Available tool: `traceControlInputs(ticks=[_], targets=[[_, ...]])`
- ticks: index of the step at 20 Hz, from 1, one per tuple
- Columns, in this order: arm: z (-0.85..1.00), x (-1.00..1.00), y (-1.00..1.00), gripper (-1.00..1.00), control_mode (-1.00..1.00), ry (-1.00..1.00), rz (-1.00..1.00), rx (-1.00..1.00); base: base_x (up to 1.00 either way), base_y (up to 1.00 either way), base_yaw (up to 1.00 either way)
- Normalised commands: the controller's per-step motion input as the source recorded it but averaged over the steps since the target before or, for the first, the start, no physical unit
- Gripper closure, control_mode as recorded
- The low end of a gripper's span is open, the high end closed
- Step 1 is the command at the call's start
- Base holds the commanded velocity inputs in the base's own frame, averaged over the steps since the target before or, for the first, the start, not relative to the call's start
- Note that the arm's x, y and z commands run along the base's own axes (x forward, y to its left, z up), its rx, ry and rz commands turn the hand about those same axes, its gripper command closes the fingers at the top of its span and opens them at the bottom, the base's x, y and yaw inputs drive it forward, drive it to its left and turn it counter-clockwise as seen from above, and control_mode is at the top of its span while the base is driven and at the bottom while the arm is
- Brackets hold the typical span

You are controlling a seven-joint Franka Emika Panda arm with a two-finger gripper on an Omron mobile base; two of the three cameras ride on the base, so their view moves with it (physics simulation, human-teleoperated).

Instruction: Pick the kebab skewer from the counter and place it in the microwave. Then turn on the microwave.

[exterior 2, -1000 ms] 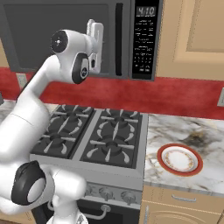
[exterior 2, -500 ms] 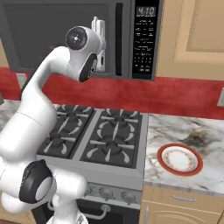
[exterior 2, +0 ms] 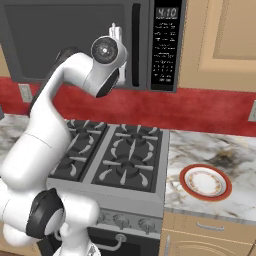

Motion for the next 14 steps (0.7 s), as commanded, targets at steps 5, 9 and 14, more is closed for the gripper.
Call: traceControlInputs(ticks=[5,9,14], targets=[[0.03,-0.25,-0.04,-1.0,-1.0,0.0,0.02,0.0,0.0,0.0,0.0],[0.01,-0.36,-0.03,-1.0,-1.0,0.0,0.0,0.0,0.0,0.0,0.0],[0.0,-0.48,-0.03,-1.0,-1.0,0.0,0.0,0.0,0.0,0.0,0.0]])
